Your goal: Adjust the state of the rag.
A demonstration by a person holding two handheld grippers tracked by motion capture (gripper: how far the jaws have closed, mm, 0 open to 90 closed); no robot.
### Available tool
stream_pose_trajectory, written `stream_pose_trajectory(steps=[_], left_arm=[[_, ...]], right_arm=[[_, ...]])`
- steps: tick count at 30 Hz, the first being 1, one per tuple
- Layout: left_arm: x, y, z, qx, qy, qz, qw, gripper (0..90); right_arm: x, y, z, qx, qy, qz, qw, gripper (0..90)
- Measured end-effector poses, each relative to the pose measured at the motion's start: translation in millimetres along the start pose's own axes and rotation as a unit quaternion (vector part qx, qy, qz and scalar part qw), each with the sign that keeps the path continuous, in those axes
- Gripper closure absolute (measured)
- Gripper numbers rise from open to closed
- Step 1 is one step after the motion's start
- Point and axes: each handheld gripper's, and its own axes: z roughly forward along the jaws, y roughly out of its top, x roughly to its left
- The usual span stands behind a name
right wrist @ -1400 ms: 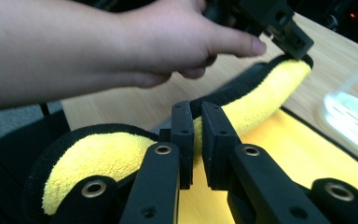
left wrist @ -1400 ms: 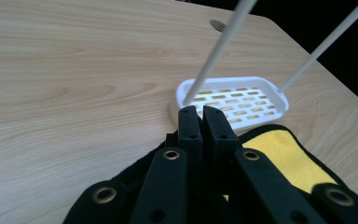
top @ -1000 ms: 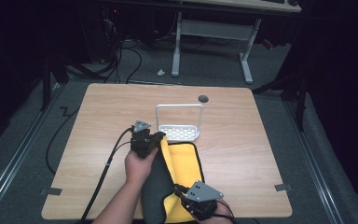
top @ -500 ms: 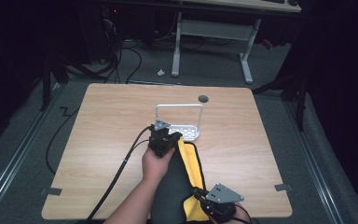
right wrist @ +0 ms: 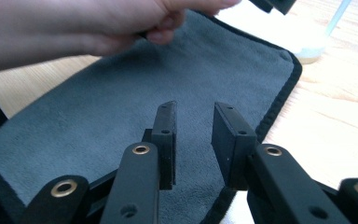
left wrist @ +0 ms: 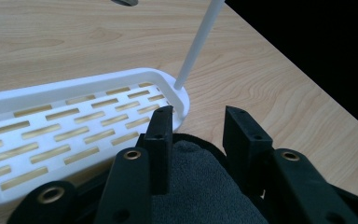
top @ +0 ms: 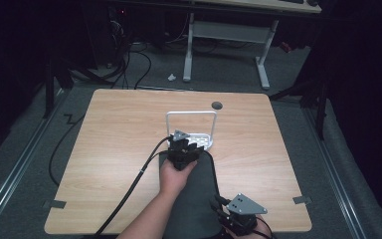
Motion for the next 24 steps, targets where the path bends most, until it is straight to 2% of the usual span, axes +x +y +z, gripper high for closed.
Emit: stream_pose_trajectory(steps=[5, 7, 10, 13, 17, 19, 21, 24], left_arm=[[5.6, -8.1, -16.2, -0.001, 0.003, 0.007, 1.0, 60.0], [9.1, -12.6, -23.8, 0.007, 0.01, 0.018, 0.9998, 60.0], [16.1, -21.5, -37.1, 0.009, 0.014, 0.022, 0.9996, 60.0], [21.9, -31.4, -52.3, 0.008, 0.019, 0.037, 0.9991, 60.0], [27.2, -47.5, -74.2, 0.016, 0.014, 0.05, 0.9985, 58.9], [27.3, -58.8, -84.7, 0.028, 0.01, 0.049, 0.9984, 58.9], [24.7, -71.4, -93.7, 0.039, 0.017, 0.057, 0.9975, 59.4], [18.7, -87.8, -106.0, 0.047, 0.01, 0.059, 0.9971, 61.6]], right_arm=[[-1.5, -1.3, 5.8, 0.01, -0.001, -0.004, 0.9999, 70.8], [-1.8, -1.9, 7.9, 0.013, 0.0, -0.002, 0.9999, 70.5], [-1.7, -2.3, 10.5, 0.016, 0.0, -0.002, 0.9999, 69.9], [-1.8, -2.4, 12.1, 0.019, -0.002, -0.004, 0.9998, 69.7], [-3.6, -4.0, 15.4, 0.025, -0.006, 0.001, 0.9997, 69.6], [-5.5, -4.7, 16.7, 0.028, -0.006, 0.003, 0.9996, 69.6], [-8.9, -5.0, 19.5, 0.031, -0.008, 0.005, 0.9995, 69.6], [-11.8, -3.0, 21.8, 0.031, -0.01, 0.007, 0.9994, 71.1]])
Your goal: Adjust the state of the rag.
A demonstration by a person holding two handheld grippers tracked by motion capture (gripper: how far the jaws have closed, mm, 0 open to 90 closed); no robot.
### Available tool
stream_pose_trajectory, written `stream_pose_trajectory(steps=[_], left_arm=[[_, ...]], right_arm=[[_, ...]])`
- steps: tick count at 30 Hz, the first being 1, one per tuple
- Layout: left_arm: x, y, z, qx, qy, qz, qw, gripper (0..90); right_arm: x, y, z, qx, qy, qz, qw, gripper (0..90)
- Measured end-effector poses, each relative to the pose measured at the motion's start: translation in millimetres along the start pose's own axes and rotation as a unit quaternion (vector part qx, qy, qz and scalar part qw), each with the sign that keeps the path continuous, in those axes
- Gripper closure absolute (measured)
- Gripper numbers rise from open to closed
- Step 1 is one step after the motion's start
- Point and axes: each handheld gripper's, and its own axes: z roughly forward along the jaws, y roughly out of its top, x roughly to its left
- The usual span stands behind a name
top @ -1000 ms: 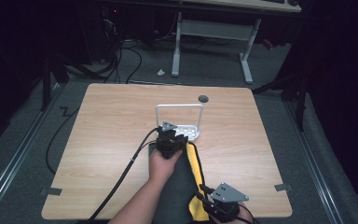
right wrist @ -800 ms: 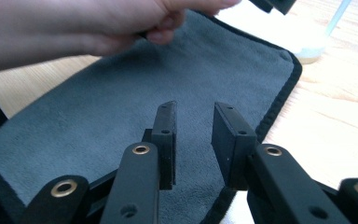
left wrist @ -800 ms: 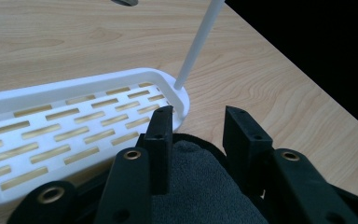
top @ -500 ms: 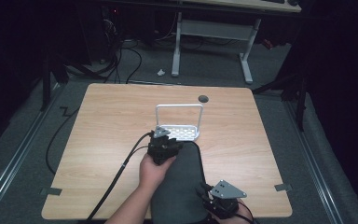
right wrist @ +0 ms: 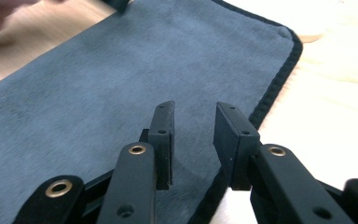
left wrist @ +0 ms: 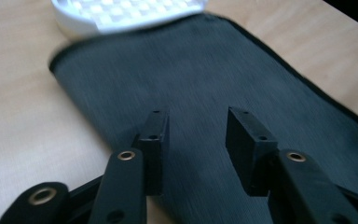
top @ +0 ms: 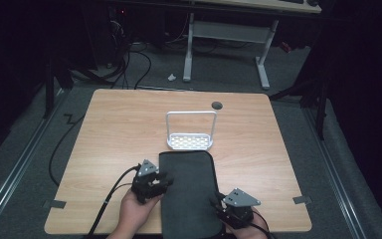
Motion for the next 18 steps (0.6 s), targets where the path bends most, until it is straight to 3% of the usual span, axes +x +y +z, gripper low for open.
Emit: stream_pose_trajectory(steps=[2, 3, 6, 8, 9, 12, 13, 18], left_arm=[[-5.5, -6.7, -3.3, 0.013, -0.004, 0.013, 0.9998, 68.3], [-8.4, -9.3, -4.1, 0.017, 0.001, 0.027, 0.9995, 75.4], [-9.3, -10.1, -1.9, 0.026, 0.009, 0.037, 0.9989, 81.3], [-8.4, -8.5, 3.3, 0.033, 0.007, 0.041, 0.9986, 81.7], [-7.4, -7.0, 9.3, 0.042, 0.013, 0.048, 0.9979, 81.5], [-5.6, -7.0, 14.6, 0.053, 0.017, 0.055, 0.9969, 81.6], [-3.6, -8.1, 16.3, 0.051, 0.016, 0.058, 0.9969, 82.2], [0.0, -13.6, 12.1, 0.042, 0.011, 0.051, 0.9978, 84.0]], right_arm=[[-4.6, 3.8, 4.6, 0.001, 0.002, 0.001, 1.0, 75.5], [-11.8, 10.8, 13.1, 0.011, 0.005, 0.003, 0.9999, 84.2], [-17.8, 18.2, 22.2, 0.018, -0.003, 0.0, 0.9998, 90.0], [-26.8, 27.9, 35.9, 0.027, -0.009, 0.001, 0.9996, 90.0], [-35.8, 37.0, 52.9, 0.04, -0.015, 0.006, 0.9991, 90.0], [-40.4, 40.1, 67.4, 0.059, -0.018, 0.008, 0.9981, 90.0], [-41.8, 38.5, 78.4, 0.08, -0.022, 0.002, 0.9966, 90.0], [-37.3, 28.8, 76.3, 0.07, -0.021, 0.015, 0.9972, 90.0]])
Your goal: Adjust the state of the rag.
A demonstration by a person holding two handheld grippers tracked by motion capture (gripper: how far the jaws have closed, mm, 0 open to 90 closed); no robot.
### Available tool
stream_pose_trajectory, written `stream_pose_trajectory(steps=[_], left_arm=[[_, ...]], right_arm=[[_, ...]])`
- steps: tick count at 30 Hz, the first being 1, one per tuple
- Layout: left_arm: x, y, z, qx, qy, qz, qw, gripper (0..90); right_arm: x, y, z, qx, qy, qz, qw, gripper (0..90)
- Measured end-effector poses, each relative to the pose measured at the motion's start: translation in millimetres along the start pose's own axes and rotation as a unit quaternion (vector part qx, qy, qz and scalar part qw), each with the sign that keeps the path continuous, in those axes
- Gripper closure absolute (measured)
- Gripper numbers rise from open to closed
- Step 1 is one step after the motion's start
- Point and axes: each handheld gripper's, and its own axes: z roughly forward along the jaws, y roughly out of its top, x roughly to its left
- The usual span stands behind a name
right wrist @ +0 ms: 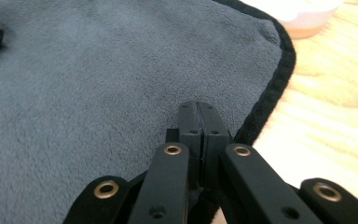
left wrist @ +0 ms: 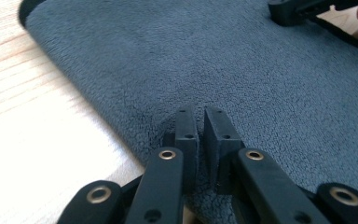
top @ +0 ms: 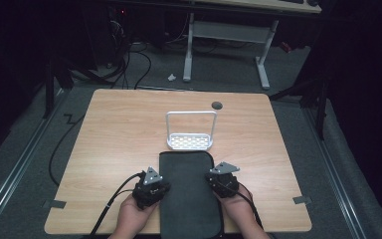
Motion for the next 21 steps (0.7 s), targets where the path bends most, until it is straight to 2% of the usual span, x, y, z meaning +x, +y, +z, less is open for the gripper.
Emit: stream_pose_trajectory(steps=[4, 6, 9, 13, 15, 16, 17, 19, 21], left_arm=[[-1.9, -4.7, -6.1, 0.006, -0.011, -0.002, 0.9999, 83.9], [-2.5, -10.4, -12.8, 0.01, -0.03, -0.021, 0.9993, 83.8], [-7.7, -15.7, -18.4, 0.014, -0.036, -0.015, 0.9991, 83.7], [-8.4, -14.2, -19.5, 0.019, -0.041, -0.017, 0.9988, 79.9], [-4.7, -10.5, -20.4, 0.016, -0.036, -0.021, 0.999, 77.8], [0.1, -7.1, -21.4, 0.008, -0.028, -0.028, 0.9992, 71.4], [3.8, -4.8, -21.9, 0.001, -0.022, -0.034, 0.9992, 71.4], [16.1, 2.9, -20.8, -0.012, -0.01, -0.056, 0.9983, 63.5], [28.6, 11.6, -15.9, -0.02, 0.0, -0.076, 0.9969, 60.0]], right_arm=[[4.9, -10.2, -11.2, 0.002, 0.023, 0.001, 0.9997, 90.0], [8.7, -16.3, -17.1, -0.001, 0.032, -0.003, 0.9995, 90.0], [10.7, -21.2, -22.2, -0.002, 0.04, 0.002, 0.9992, 89.8], [11.7, -22.2, -22.9, -0.002, 0.04, 0.0, 0.9992, 89.4], [11.8, -21.8, -22.6, -0.002, 0.042, 0.004, 0.9991, 88.5], [12.3, -22.1, -23.0, -0.002, 0.042, 0.001, 0.9991, 87.4], [12.3, -22.1, -23.0, -0.002, 0.042, 0.001, 0.9991, 87.4], [13.6, -22.2, -22.9, -0.004, 0.038, 0.002, 0.9993, 87.2], [13.7, -22.1, -23.0, -0.002, 0.037, 0.002, 0.9993, 87.1]])
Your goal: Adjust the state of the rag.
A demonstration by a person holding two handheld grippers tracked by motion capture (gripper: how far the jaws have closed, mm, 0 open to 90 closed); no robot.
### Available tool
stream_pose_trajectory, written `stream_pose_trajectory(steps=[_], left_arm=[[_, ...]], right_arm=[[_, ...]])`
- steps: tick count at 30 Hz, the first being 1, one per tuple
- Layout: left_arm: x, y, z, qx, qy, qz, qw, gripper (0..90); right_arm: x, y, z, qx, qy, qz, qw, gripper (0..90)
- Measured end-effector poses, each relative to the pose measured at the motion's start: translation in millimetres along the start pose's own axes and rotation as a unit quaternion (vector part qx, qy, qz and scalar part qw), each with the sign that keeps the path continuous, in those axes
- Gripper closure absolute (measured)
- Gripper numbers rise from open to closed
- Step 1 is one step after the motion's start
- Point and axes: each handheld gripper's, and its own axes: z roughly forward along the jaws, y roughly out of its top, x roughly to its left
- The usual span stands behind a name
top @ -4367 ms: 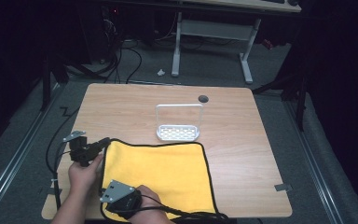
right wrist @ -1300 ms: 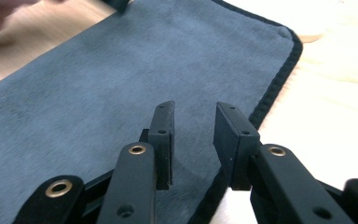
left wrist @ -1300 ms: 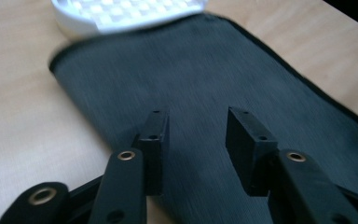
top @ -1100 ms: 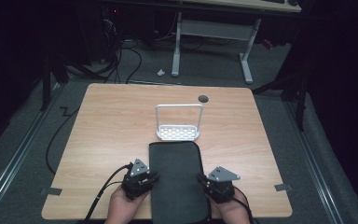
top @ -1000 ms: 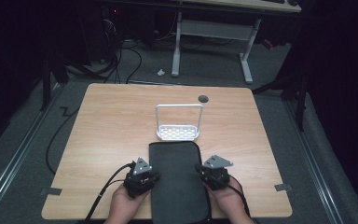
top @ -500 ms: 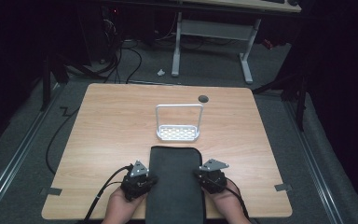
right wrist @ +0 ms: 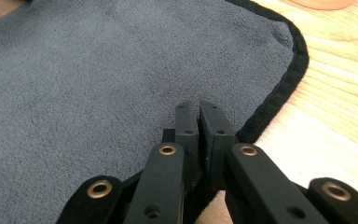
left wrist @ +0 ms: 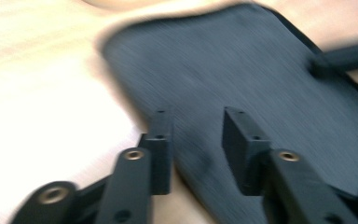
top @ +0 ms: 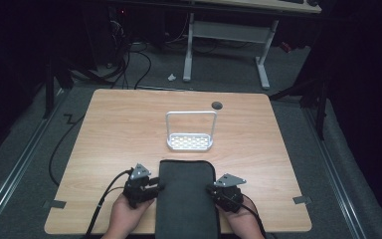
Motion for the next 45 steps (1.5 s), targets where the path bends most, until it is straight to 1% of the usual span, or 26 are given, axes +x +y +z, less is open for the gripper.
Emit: stream_pose_trajectory(steps=[2, 3, 4, 5, 8, 10, 13, 14, 16, 18, 19, 20, 21, 22, 23, 24, 27, 29, 31, 32, 34, 36, 38, 41, 42, 45], left_arm=[[10.7, 9.5, 8.0, 0.001, 0.006, -0.012, 0.9999, 50.5], [14.1, 12.8, 12.2, 0.006, 0.009, -0.02, 0.9998, 50.5], [20.1, 17.4, 19.1, 0.015, 0.004, -0.038, 0.9992, 48.3], [23.3, 20.5, 23.7, 0.017, 0.005, -0.05, 0.9986, 46.3], [25.9, 27.7, 33.8, 0.024, 0.02, -0.053, 0.9981, 46.6], [26.3, 29.7, 39.2, 0.032, 0.022, -0.057, 0.9976, 50.3], [26.3, 30.8, 42.0, 0.029, 0.021, -0.064, 0.9973, 54.2], [25.8, 30.4, 42.7, 0.027, 0.02, -0.063, 0.9974, 58.4], [23.8, 29.2, 43.5, 0.024, 0.025, -0.051, 0.9981, 59.9], [22.2, 26.7, 43.9, 0.018, 0.026, -0.042, 0.9986, 64.4], [21.5, 25.4, 44.1, 0.014, 0.028, -0.039, 0.9988, 66.3], [20.3, 21.1, 44.5, 0.001, 0.026, -0.029, 0.9992, 71.1], [20.1, 19.4, 44.4, -0.003, 0.025, -0.024, 0.9994, 73.5], [20.1, 19.4, 44.4, -0.003, 0.025, -0.024, 0.9994, 75.5], [19.2, 17.6, 44.4, -0.008, 0.026, -0.023, 0.9994, 76.5], [18.9, 16.7, 44.3, -0.01, 0.028, -0.021, 0.9993, 76.5], [19.0, 15.5, 43.7, -0.012, 0.027, -0.023, 0.9993, 77.5], [19.4, 14.6, 43.0, -0.013, 0.025, -0.023, 0.9993, 77.2], [19.6, 14.4, 42.9, -0.014, 0.024, -0.024, 0.9993, 77.1], [19.3, 14.2, 42.8, -0.014, 0.024, -0.025, 0.9993, 76.9], [19.1, 14.1, 42.6, -0.013, 0.025, -0.021, 0.9994, 76.6], [19.3, 14.0, 42.6, -0.014, 0.025, -0.021, 0.9994, 76.4], [19.1, 13.9, 42.5, -0.014, 0.025, -0.02, 0.9994, 75.8], [19.2, 13.8, 42.5, -0.015, 0.023, -0.021, 0.9994, 75.5], [19.4, 13.8, 42.4, -0.015, 0.022, -0.022, 0.9994, 75.2], [19.2, 13.6, 42.4, -0.015, 0.021, -0.023, 0.9994, 75.2]], right_arm=[[0.7, -0.5, -0.1, -0.001, 0.0, -0.004, 1.0, 85.8], [0.7, -0.5, -0.1, -0.001, 0.0, -0.004, 1.0, 85.8], [0.8, -0.7, -0.2, -0.001, 0.0, -0.004, 1.0, 85.8], [0.6, -0.9, -0.2, -0.003, 0.001, -0.005, 1.0, 84.9], [0.7, -1.5, -0.1, -0.006, 0.004, -0.01, 0.9999, 81.7], [0.4, -1.7, -0.3, -0.006, 0.01, -0.013, 0.9999, 80.1], [0.3, -2.1, 0.1, -0.008, 0.012, -0.014, 0.9998, 78.5], [0.8, -2.3, 0.3, -0.009, 0.01, -0.014, 0.9998, 76.3], [1.3, -1.8, 0.3, -0.009, 0.01, -0.013, 0.9998, 74.4], [1.6, 0.3, -0.8, -0.007, 0.001, -0.019, 0.9998, 67.8], [1.2, 1.5, -1.4, -0.011, -0.003, -0.019, 0.9998, 67.2], [-3.2, 4.5, -2.0, -0.023, -0.01, -0.011, 0.9996, 67.2], [-6.6, 7.0, -1.9, -0.025, -0.013, -0.002, 0.9996, 66.5], [-6.6, 7.0, -1.9, -0.025, -0.013, -0.002, 0.9996, 66.5], [-15.3, 14.7, 1.5, -0.027, -0.011, 0.015, 0.9995, 62.9], [-15.3, 14.7, 1.5, -0.027, -0.011, 0.015, 0.9995, 62.9], [-24.0, 26.6, 11.6, -0.023, -0.015, 0.032, 0.9991, 58.5], [-29.2, 36.4, 24.1, -0.018, -0.03, 0.03, 0.9989, 57.2], [-31.0, 39.1, 27.6, -0.016, -0.029, 0.035, 0.9988, 56.7], [-31.7, 41.5, 30.8, -0.013, -0.041, 0.033, 0.9985, 56.1], [-33.0, 44.2, 36.5, -0.014, -0.051, 0.026, 0.9983, 53.5], [-33.1, 44.7, 39.8, -0.008, -0.046, 0.033, 0.9984, 53.3], [-32.9, 44.1, 41.6, -0.004, -0.042, 0.034, 0.9985, 50.1], [-33.0, 42.9, 43.7, 0.006, -0.041, 0.037, 0.9985, 48.8], [-36.7, 42.3, 44.4, 0.006, -0.031, 0.049, 0.9983, 48.3], [-36.1, 41.7, 44.8, 0.003, -0.032, 0.05, 0.9983, 51.2]])
